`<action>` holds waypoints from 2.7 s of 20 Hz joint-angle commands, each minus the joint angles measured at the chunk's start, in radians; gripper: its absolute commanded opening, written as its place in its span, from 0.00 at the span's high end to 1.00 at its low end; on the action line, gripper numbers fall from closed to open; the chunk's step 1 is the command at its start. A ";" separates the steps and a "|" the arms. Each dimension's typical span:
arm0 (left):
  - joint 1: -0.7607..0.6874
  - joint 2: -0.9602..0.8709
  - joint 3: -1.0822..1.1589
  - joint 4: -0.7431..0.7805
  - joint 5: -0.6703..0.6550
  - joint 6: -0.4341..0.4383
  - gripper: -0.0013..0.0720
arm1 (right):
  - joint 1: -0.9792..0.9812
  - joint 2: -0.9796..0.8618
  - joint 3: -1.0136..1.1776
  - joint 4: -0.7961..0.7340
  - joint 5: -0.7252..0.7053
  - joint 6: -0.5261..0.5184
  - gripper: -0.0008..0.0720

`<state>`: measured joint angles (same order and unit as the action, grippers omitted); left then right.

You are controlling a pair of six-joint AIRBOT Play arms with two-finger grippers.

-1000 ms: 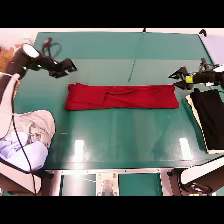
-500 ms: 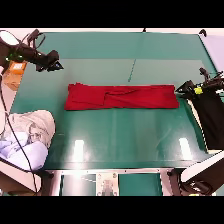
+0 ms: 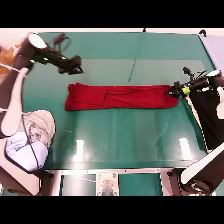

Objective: Fold the shirts.

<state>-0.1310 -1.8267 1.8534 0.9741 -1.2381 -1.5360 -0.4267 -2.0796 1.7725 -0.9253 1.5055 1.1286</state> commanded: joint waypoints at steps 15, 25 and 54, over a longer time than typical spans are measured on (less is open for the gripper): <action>-0.481 -0.362 0.008 -0.369 0.479 0.055 0.94 | 0.164 0.452 0.227 0.197 0.273 0.066 0.96; -0.233 -0.242 0.195 -0.454 0.026 0.098 0.94 | 0.293 0.459 0.225 0.197 0.247 0.169 0.96; 0.248 0.080 0.137 0.302 -0.341 -0.061 0.94 | 0.415 0.298 -0.152 0.058 -0.305 0.311 0.25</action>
<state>0.1162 -1.7470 1.9903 1.2785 -1.5864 -1.5967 0.1345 -1.8008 1.6901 -0.8585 1.0363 1.4284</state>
